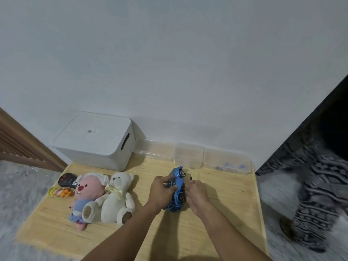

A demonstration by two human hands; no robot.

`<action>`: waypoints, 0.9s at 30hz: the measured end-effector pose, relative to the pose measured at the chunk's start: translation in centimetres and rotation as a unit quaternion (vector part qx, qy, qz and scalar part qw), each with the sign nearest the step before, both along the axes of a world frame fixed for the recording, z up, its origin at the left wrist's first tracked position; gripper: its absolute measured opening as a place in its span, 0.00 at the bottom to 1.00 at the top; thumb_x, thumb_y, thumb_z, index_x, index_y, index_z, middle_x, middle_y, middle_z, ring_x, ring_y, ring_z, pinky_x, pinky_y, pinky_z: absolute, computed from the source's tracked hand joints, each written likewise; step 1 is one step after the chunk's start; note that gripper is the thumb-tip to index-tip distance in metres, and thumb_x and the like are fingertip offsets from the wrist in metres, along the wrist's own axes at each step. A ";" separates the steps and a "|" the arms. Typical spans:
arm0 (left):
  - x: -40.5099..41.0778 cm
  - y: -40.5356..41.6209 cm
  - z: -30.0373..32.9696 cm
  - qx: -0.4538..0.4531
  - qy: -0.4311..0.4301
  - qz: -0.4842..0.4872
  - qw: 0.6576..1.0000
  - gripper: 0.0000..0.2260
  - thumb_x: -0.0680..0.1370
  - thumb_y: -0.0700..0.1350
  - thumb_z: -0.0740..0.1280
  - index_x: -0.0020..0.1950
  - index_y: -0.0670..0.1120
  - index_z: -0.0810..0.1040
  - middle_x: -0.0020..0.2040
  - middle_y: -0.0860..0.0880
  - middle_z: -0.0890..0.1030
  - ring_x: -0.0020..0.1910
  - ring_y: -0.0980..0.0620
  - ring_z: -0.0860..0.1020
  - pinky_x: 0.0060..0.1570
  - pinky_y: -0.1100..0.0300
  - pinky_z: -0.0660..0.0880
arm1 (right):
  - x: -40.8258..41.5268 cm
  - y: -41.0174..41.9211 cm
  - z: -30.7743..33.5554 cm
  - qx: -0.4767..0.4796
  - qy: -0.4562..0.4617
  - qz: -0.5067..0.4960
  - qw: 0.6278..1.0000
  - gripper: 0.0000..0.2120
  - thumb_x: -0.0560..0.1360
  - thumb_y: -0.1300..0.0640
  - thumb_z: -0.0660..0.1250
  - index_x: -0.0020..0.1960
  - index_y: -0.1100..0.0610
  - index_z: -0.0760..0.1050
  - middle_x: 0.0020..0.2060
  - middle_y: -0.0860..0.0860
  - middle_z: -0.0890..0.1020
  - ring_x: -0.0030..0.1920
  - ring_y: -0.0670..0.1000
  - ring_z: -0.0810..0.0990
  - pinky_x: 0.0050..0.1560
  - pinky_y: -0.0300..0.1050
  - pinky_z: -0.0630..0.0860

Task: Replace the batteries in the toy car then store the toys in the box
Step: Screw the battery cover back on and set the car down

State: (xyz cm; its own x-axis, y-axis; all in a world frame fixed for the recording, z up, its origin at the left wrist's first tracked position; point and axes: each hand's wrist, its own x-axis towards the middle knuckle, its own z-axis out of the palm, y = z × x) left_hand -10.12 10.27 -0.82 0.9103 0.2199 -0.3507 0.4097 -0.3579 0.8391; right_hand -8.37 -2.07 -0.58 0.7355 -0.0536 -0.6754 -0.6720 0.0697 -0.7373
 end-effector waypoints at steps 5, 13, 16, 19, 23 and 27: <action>-0.4 -0.7 -0.6 -0.016 0.005 -0.025 1.000 0.15 0.73 0.44 0.72 0.58 0.57 0.81 0.59 0.46 0.74 0.55 0.48 0.79 0.59 0.51 0.78 | 0.2 -0.2 -1.9 -0.034 -0.006 0.001 0.999 0.10 0.76 0.60 0.57 0.44 0.62 0.75 0.42 0.59 0.83 0.43 0.59 0.81 0.44 0.57 0.79; -1.1 -1.9 -0.5 -0.018 0.017 -0.008 1.000 0.26 0.71 0.42 0.76 0.67 0.47 0.76 0.50 0.51 0.81 0.47 0.51 0.82 0.47 0.62 0.78 | -1.2 -0.5 -0.7 -0.208 -0.051 0.029 0.976 0.08 0.80 0.57 0.55 0.49 0.58 0.71 0.44 0.55 0.79 0.43 0.54 0.77 0.38 0.46 0.72; -1.2 -1.8 -0.8 -0.015 0.040 0.013 0.999 0.24 0.70 0.43 0.77 0.65 0.44 0.78 0.51 0.45 0.85 0.45 0.51 0.83 0.47 0.61 0.80 | -1.2 -0.5 -0.7 -0.231 -0.068 0.052 0.969 0.08 0.81 0.56 0.54 0.48 0.58 0.70 0.44 0.54 0.77 0.42 0.52 0.76 0.34 0.44 0.69; -1.3 -1.8 -1.1 -0.020 0.046 0.012 0.999 0.22 0.70 0.41 0.76 0.64 0.43 0.79 0.48 0.48 0.84 0.42 0.54 0.82 0.44 0.64 0.80 | -1.0 -0.6 -0.6 -0.253 -0.071 0.068 0.963 0.08 0.82 0.56 0.54 0.50 0.58 0.70 0.45 0.54 0.77 0.41 0.51 0.75 0.32 0.43 0.66; -1.0 -1.5 -0.8 -0.018 0.055 0.021 0.998 0.19 0.74 0.44 0.73 0.64 0.41 0.78 0.53 0.48 0.82 0.45 0.54 0.80 0.49 0.60 0.79 | -0.7 -0.8 -0.2 -0.300 -0.083 0.078 0.947 0.08 0.81 0.55 0.55 0.50 0.56 0.71 0.43 0.52 0.78 0.41 0.51 0.76 0.38 0.46 0.71; 0.9 0.1 -0.2 -0.098 0.063 0.096 0.989 0.20 0.78 0.49 0.68 0.66 0.39 0.74 0.58 0.44 0.80 0.54 0.46 0.78 0.57 0.52 0.77 | -0.1 -0.8 0.5 -0.345 -0.157 0.085 0.921 0.06 0.79 0.54 0.62 0.45 0.50 0.76 0.45 0.48 0.78 0.44 0.49 0.77 0.37 0.41 0.70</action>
State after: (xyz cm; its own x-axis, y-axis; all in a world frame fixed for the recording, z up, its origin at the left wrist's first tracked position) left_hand -9.17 10.36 -1.00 0.8048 0.3011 -0.5116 0.5600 -0.0992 0.8225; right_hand -8.49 -2.86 -0.04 0.9266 -0.2559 -0.2757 -0.3752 -0.5759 -0.7263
